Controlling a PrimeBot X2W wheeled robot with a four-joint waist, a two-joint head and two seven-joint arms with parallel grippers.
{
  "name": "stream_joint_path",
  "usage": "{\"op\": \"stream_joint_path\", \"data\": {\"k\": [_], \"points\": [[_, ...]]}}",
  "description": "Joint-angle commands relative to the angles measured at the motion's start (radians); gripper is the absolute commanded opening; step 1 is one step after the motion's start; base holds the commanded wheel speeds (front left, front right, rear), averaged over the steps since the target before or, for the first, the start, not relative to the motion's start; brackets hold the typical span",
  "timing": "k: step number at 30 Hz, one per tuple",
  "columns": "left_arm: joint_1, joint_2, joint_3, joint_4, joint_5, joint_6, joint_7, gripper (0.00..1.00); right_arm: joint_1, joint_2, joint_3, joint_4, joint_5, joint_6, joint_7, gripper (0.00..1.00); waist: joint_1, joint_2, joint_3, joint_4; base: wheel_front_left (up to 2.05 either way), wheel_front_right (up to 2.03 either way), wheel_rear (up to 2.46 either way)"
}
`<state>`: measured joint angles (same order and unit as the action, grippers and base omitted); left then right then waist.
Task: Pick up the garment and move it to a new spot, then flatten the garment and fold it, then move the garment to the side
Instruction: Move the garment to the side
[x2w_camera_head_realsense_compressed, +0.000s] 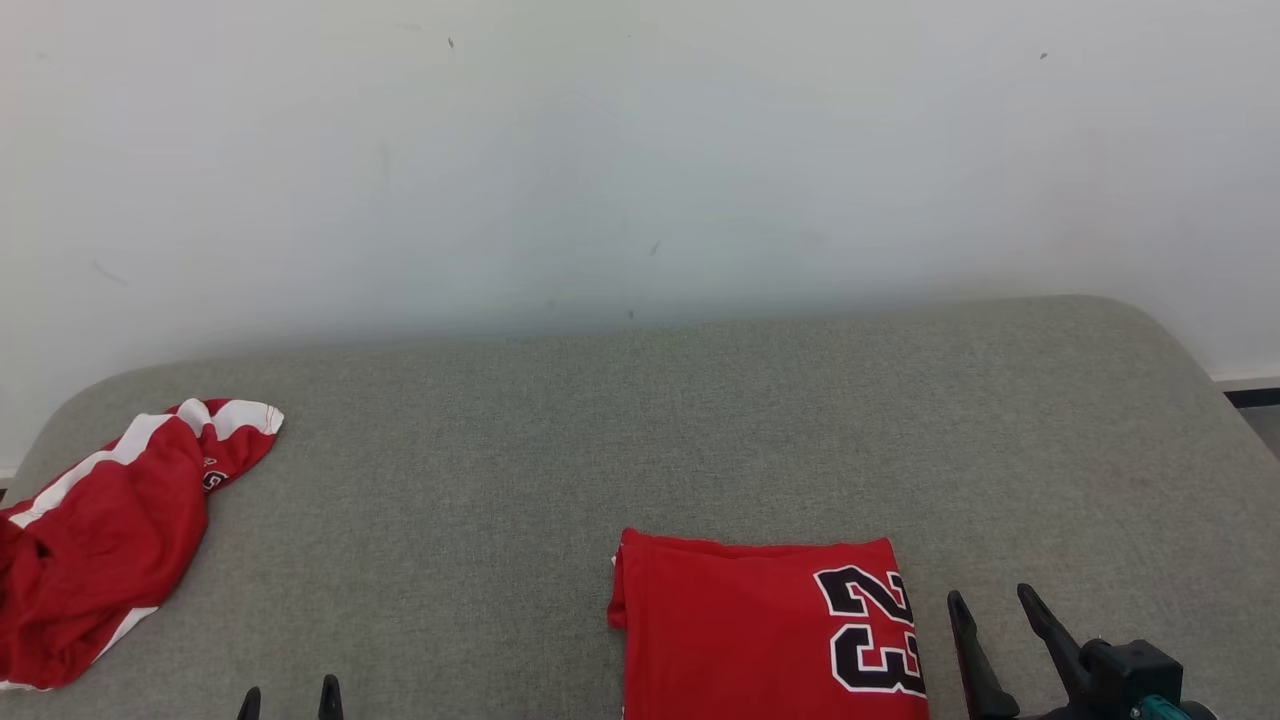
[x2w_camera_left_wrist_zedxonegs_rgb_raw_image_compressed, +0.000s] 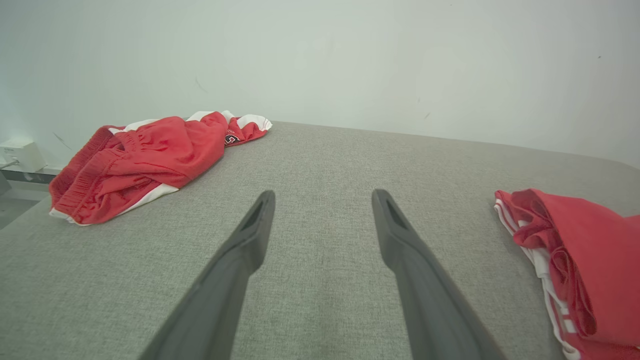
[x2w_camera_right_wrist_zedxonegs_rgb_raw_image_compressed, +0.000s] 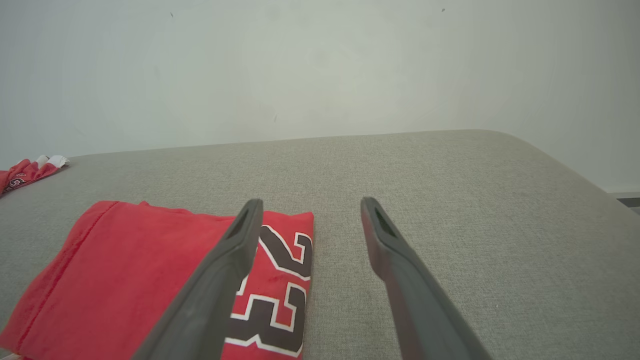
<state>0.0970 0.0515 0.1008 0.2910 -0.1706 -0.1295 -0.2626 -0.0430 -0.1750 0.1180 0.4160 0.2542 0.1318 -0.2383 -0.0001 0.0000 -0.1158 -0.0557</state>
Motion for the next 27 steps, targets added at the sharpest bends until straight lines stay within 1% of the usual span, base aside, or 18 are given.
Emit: {"op": "stream_joint_path", "data": {"k": [1, 10, 12, 14, 17, 22, 24, 27], "points": [[0.007, -0.001, 0.001, 0.002, 0.0, -0.001, -0.003, 1.0, -0.008, 0.003, -0.001, 0.004, 0.007, -0.002, -0.005, 1.0, 0.0001, 0.0, 0.0, 0.0, 0.0, 0.0, 0.0], [0.006, -0.002, -0.01, 0.002, -0.014, 0.0, -0.003, 1.0, -0.014, 0.006, -0.011, 0.006, -0.007, -0.002, -0.002, 1.0, 0.0001, 0.0, 0.005, 0.006, 0.0, 0.0, 0.0], [0.008, -0.002, -0.013, 0.0, -0.014, 0.0, -0.003, 1.0, -0.02, -0.001, -0.004, 0.0, -0.01, -0.002, 0.01, 1.0, 0.0001, 0.0, 0.007, 0.008, 0.0, 0.0, 0.0], [0.012, -0.002, -0.018, -0.005, -0.016, 0.0, -0.003, 1.0, -0.023, -0.005, -0.002, -0.001, 0.006, -0.002, 0.047, 1.0, 0.0001, 0.0, 0.008, 0.011, 0.0, 0.0, 0.0], [0.01, -0.002, -0.02, -0.005, -0.015, 0.0, -0.003, 1.0, -0.044, -0.017, 0.004, 0.001, 0.033, -0.002, 0.17, 1.0, 0.0001, 0.0, 0.012, 0.016, 0.0, 0.0, 0.0], [0.009, -0.002, -0.031, -0.01, -0.02, 0.0, -0.003, 1.0, -0.078, -0.027, 0.002, -0.02, 0.094, -0.002, 0.44, 1.0, 0.0001, 0.0, 0.022, 0.031, 0.0, 0.0, 0.0], [0.006, -0.002, -0.037, -0.011, -0.021, 0.0, -0.003, 1.0, -0.092, -0.026, -0.025, -0.03, 0.106, -0.002, 0.537, 1.0, 0.0001, 0.0, 0.027, 0.041, 0.0, 0.0, 0.0], [-0.001, -0.002, -0.053, -0.018, -0.023, 0.0, -0.003, 1.0, -0.1, -0.022, -0.068, -0.043, 0.078, -0.002, 0.654, 1.0, 0.0001, 0.0, 0.038, 0.063, 0.0, 0.0, 0.0]]}}
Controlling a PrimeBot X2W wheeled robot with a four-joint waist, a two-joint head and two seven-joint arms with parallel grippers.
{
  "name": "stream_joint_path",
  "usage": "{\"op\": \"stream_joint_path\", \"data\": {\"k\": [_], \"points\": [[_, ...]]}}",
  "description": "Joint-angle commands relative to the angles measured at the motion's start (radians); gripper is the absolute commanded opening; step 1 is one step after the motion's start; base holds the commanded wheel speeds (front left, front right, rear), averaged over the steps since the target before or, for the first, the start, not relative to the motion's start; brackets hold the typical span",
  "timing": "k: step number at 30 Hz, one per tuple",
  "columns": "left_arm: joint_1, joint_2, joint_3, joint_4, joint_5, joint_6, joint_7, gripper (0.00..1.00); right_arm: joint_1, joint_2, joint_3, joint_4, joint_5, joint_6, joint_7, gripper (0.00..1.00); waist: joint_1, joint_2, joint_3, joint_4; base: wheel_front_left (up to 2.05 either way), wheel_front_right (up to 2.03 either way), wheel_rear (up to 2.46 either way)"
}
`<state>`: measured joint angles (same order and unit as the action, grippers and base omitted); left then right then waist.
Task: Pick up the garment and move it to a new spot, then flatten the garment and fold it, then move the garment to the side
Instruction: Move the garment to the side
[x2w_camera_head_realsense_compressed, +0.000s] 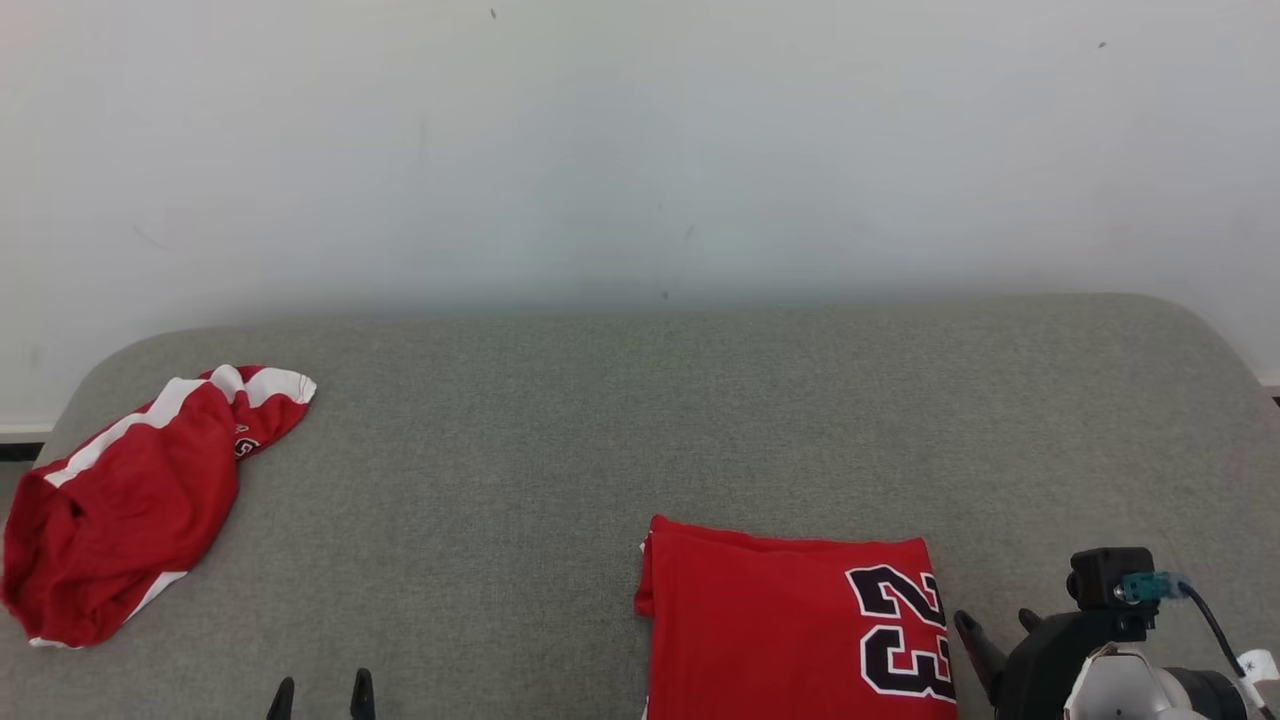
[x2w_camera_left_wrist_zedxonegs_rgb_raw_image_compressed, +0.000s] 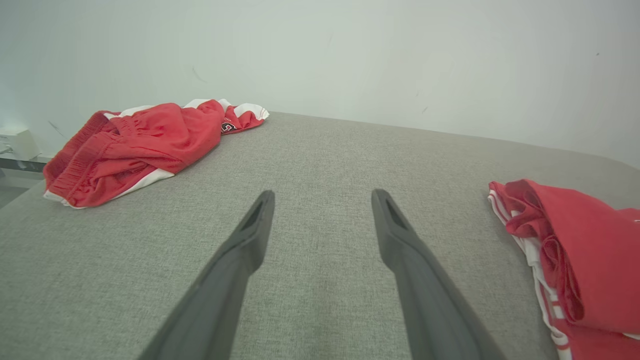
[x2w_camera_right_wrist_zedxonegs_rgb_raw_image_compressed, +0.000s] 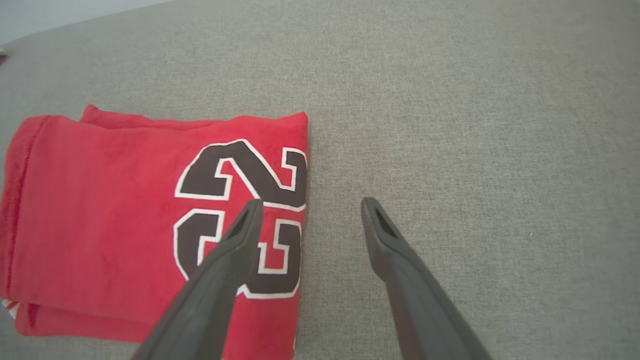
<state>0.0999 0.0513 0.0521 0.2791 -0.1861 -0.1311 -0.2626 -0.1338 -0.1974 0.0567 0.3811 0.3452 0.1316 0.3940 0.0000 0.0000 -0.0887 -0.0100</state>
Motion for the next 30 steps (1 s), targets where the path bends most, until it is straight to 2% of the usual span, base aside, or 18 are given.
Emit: {"op": "stream_joint_path", "data": {"k": [1, 10, 24, 30], "points": [[-0.006, -0.001, -0.006, -0.009, -0.008, 0.002, -0.003, 1.0, -0.011, 0.009, -0.022, -0.012, -0.019, -0.002, 0.053, 1.0, 0.0, 0.0, 0.015, 0.024, 0.0, 0.0, 0.0], [-0.017, -0.002, -0.033, -0.027, -0.011, 0.005, -0.003, 1.0, -0.004, 0.058, -0.108, -0.032, -0.072, -0.002, 0.23, 1.0, 0.0, 0.0, 0.051, 0.084, 0.0, 0.0, 0.0], [-0.062, -0.001, -0.083, -0.06, -0.026, 0.016, -0.003, 1.0, -0.028, 0.088, -0.195, -0.019, -0.166, -0.002, 0.337, 1.0, 0.0, 0.0, 0.149, 0.155, 0.0, 0.0, 0.0], [-0.081, -0.002, -0.096, -0.073, -0.026, 0.024, -0.003, 1.0, -0.045, 0.087, -0.193, 0.027, -0.214, -0.002, 0.384, 1.0, 0.0, 0.0, 0.18, 0.161, 0.0, 0.0, 0.0]]}}
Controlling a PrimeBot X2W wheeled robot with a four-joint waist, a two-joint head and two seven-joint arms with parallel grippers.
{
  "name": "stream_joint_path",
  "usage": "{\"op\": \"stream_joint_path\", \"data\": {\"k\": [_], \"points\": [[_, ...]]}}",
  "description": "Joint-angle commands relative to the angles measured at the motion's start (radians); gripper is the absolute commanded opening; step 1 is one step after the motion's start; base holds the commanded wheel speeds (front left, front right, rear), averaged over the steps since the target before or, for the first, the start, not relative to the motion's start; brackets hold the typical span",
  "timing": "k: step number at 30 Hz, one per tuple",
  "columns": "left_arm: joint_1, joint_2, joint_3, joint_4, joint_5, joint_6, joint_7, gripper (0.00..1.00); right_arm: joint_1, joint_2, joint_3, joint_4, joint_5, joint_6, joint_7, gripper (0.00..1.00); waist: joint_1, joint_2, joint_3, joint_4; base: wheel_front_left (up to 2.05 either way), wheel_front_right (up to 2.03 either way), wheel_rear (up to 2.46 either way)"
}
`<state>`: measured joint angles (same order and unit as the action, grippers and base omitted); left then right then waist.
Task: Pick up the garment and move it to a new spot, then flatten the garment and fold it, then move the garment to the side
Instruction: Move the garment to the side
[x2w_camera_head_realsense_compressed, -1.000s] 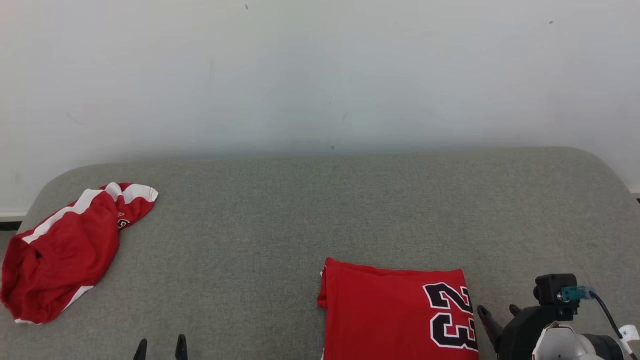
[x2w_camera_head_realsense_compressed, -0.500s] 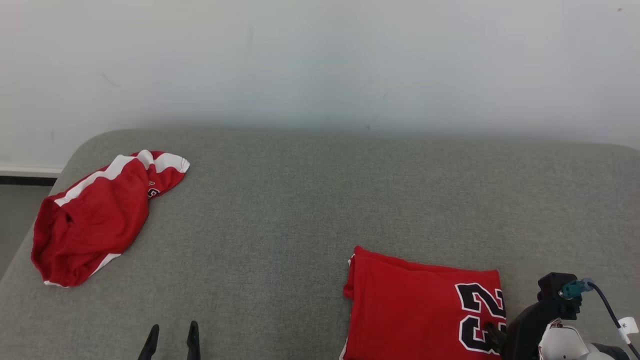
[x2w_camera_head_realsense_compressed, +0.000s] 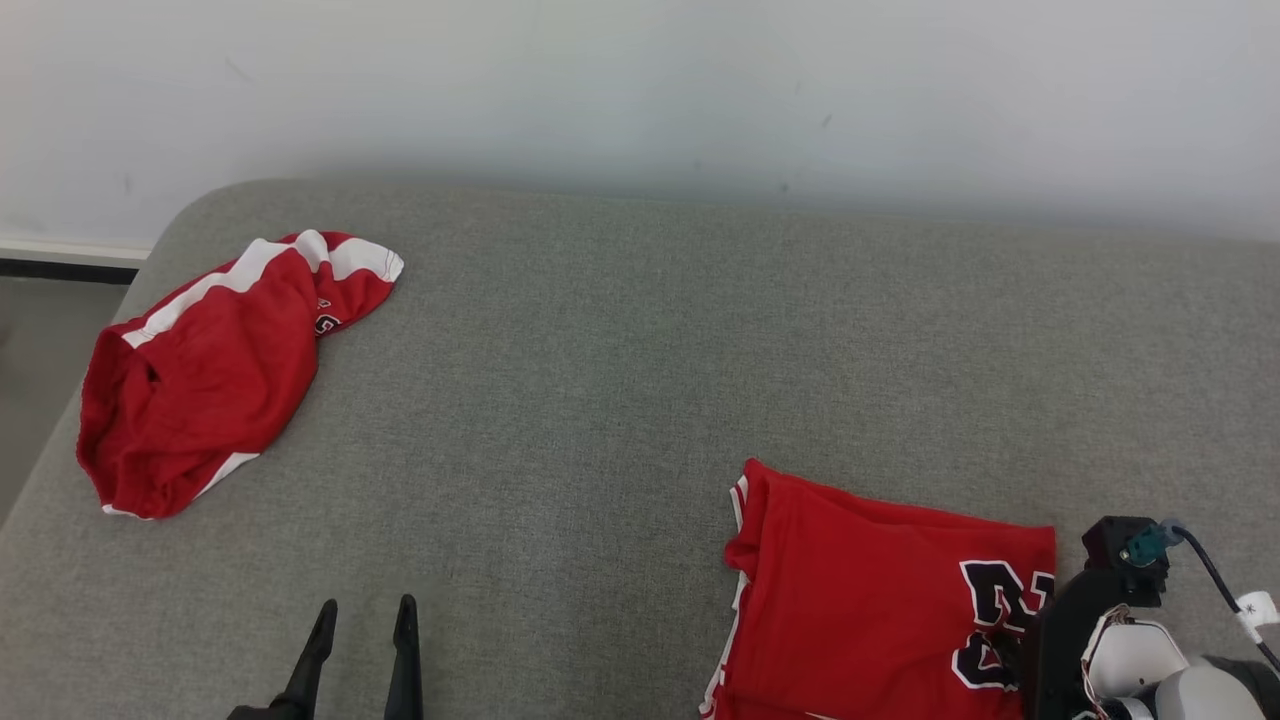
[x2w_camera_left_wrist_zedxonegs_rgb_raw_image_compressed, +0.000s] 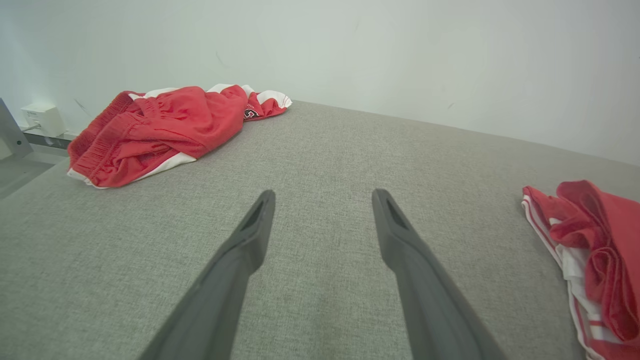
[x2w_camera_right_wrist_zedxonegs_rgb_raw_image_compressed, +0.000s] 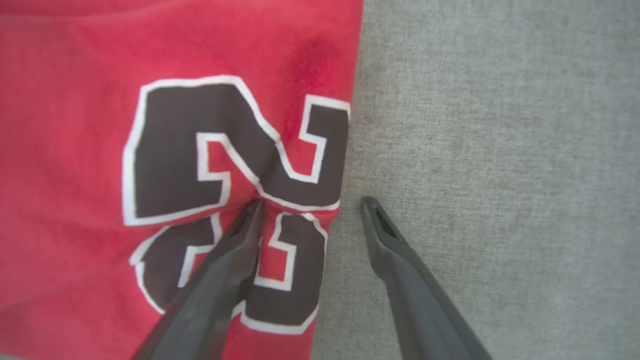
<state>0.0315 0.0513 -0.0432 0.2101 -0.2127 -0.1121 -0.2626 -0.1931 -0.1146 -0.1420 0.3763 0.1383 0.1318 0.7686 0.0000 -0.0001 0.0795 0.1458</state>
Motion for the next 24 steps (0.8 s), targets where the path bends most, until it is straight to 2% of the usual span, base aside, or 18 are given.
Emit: {"op": "stream_joint_path", "data": {"k": [1, 2, 3, 8, 17, 24], "points": [[-0.013, -0.002, -0.002, -0.008, -0.001, 0.005, -0.003, 1.0, 0.007, 0.0, 0.016, 0.036, -0.014, -0.002, 0.015, 0.76, 0.0, 0.0001, 0.017, 0.002, 0.0, 0.0, 0.0], [-0.014, -0.001, -0.003, -0.012, -0.002, 0.005, -0.003, 1.0, 0.001, -0.005, 0.029, 0.04, -0.018, -0.002, 0.021, 0.29, 0.0, 0.0001, 0.021, -0.001, 0.0, 0.0, 0.0], [-0.014, -0.001, -0.004, -0.015, -0.005, 0.005, -0.003, 1.0, -0.006, -0.011, 0.045, 0.043, -0.021, -0.002, 0.022, 0.0, 0.0, 0.0001, 0.025, -0.006, 0.0, 0.0, 0.0], [-0.023, -0.001, -0.016, -0.037, -0.01, 0.009, -0.003, 1.0, -0.061, -0.067, 0.131, 0.012, -0.017, -0.003, 0.012, 0.0, 0.0, 0.0001, 0.052, -0.044, 0.0, 0.0, 0.0], [-0.058, -0.001, -0.038, -0.106, -0.01, 0.003, -0.003, 1.0, -0.235, -0.254, 0.329, -0.086, 0.03, -0.003, 0.022, 0.0, 0.0, 0.0001, 0.122, -0.175, 0.0, 0.0, 0.0], [-0.101, -0.001, -0.042, -0.17, 0.029, -0.009, -0.003, 1.0, -0.329, -0.325, 0.345, -0.094, 0.049, -0.003, 0.002, 0.0, 0.0, 0.0001, 0.183, -0.272, 0.0, 0.0, 0.0]]}}
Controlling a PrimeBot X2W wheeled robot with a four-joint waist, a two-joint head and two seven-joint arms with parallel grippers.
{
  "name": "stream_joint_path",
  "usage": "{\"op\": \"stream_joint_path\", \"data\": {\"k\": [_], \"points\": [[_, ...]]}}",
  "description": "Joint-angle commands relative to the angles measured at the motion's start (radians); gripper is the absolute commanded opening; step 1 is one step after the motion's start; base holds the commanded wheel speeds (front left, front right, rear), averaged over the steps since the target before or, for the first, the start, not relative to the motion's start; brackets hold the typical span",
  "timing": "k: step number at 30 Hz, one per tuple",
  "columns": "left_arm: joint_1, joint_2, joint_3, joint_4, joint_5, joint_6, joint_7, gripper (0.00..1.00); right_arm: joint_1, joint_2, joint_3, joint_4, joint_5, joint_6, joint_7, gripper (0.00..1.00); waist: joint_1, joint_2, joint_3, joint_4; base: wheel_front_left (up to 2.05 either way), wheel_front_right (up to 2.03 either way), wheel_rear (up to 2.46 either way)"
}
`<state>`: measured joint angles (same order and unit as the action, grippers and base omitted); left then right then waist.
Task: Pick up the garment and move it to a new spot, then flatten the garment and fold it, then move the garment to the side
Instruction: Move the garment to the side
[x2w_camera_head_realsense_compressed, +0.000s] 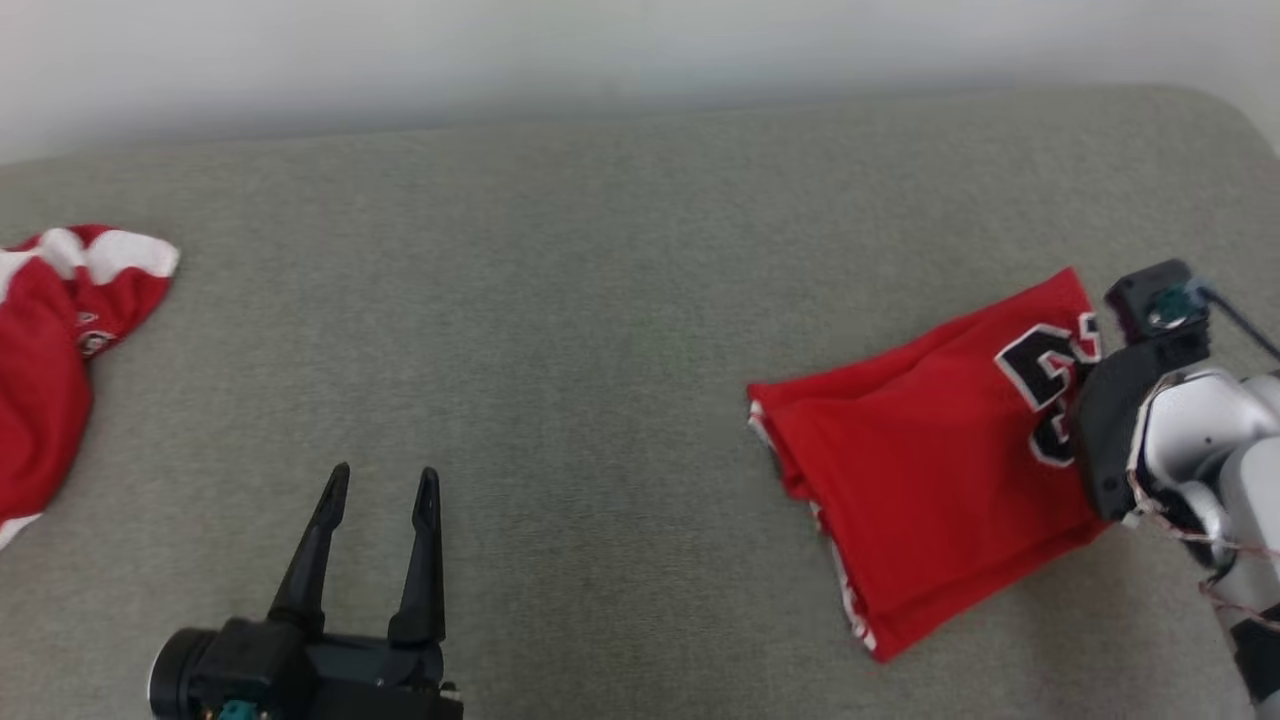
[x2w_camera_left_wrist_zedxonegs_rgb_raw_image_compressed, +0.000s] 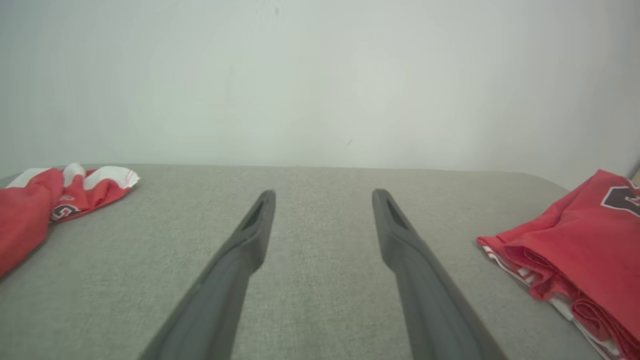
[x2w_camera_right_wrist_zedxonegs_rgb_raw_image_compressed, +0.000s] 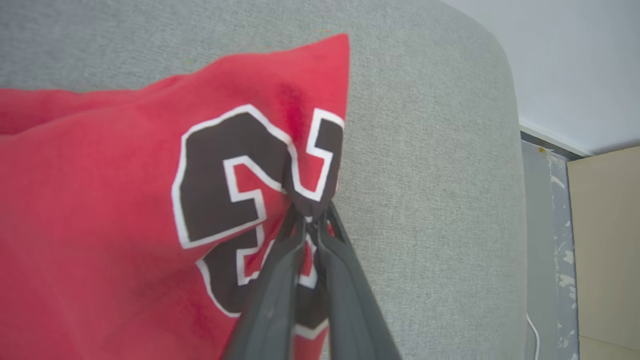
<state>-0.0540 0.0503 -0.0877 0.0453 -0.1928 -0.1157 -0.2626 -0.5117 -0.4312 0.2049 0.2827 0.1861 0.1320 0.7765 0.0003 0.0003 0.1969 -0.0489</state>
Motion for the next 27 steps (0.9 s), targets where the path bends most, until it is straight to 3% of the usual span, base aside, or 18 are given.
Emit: {"op": "stream_joint_path", "data": {"k": [1, 10, 16, 27], "points": [[-0.025, 0.0, 0.0, -0.017, 0.016, -0.008, -0.003, 1.0, -0.023, -0.015, -0.01, 0.005, -0.002, -0.003, -0.013, 0.0, -0.0003, -0.0003, 0.078, -0.091, 0.0, 0.0, 0.0], [-0.095, 0.047, -0.03, -0.084, 0.061, -0.014, -0.003, 1.0, -0.123, -0.043, -0.12, 0.096, -0.054, -0.003, -0.106, 0.0, -0.0003, -0.0003, 0.192, -0.203, 0.0, 0.0, 0.0], [-0.12, 0.101, -0.052, -0.134, 0.075, -0.014, -0.003, 1.0, -0.179, -0.079, -0.174, 0.164, -0.089, -0.003, -0.205, 0.0, -0.0003, -0.0003, 0.269, -0.232, 0.0, 0.0, 0.0], [-0.159, 0.185, -0.072, -0.235, 0.089, -0.014, -0.003, 1.0, -0.27, -0.081, -0.262, 0.227, -0.156, -0.003, -0.379, 0.0, -0.0003, -0.0003, 0.402, -0.281, 0.0, 0.0, 0.0]]}}
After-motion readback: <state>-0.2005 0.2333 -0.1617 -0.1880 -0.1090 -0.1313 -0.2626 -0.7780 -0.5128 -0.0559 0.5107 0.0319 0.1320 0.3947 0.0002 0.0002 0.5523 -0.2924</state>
